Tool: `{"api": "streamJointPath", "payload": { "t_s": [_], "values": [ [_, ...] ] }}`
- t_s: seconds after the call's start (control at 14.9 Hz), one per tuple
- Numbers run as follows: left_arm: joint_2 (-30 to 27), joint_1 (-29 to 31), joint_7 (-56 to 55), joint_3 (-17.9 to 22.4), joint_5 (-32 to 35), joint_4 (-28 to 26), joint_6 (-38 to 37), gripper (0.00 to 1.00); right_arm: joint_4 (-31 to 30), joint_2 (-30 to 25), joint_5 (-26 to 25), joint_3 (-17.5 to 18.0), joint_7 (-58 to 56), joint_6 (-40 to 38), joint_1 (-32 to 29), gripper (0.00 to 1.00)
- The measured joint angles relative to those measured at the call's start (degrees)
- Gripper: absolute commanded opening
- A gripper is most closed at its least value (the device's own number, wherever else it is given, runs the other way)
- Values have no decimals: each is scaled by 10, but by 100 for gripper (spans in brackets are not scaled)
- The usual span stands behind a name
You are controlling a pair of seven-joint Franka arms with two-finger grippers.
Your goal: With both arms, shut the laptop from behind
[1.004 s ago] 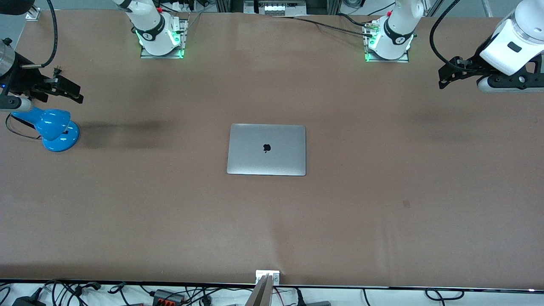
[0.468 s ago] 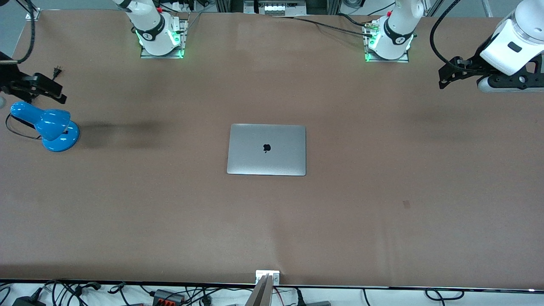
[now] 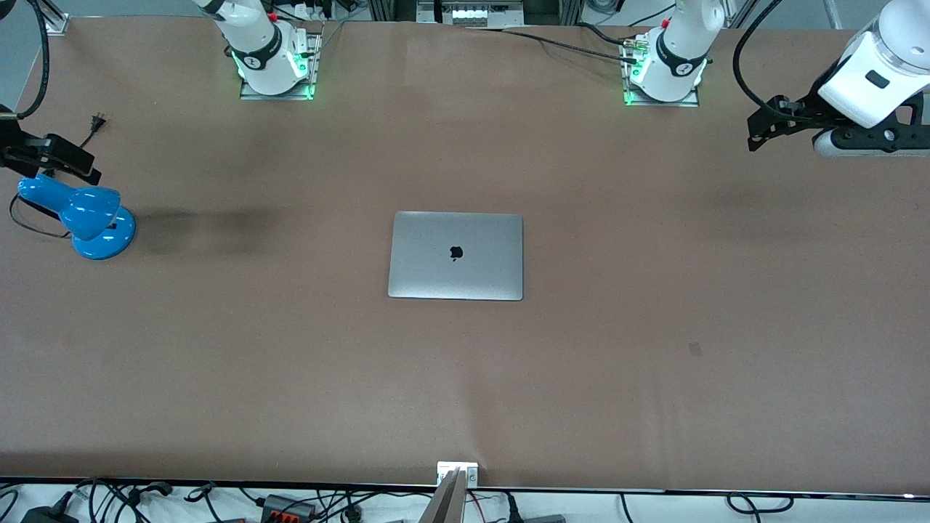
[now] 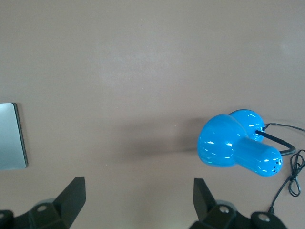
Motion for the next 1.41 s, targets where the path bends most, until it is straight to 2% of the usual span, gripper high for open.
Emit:
{"api": "streamJointPath", "payload": {
  "t_s": [0.13,0.27,0.67,1.14,1.27,1.41],
  "values": [
    [0,-60,0,68,0,0,-1,100,8,0,0,0,0,0,-1,100],
    [0,-66,1,84,0,0,-2,100,11,0,0,0,0,0,-2,100],
    [0,-72,1,86,0,0,-2,100,11,9,2,3,0,1,-2,100],
    [0,-69,1,84,0,0,-2,100,11,44,3,5,-1,14,-1,100],
    [0,-51,1,65,0,0,-2,100,12,44,3,6,-1,13,-1,100],
    [0,-18,1,27,0,0,-2,100,16,41,7,9,-1,10,0,100]
  ]
}}
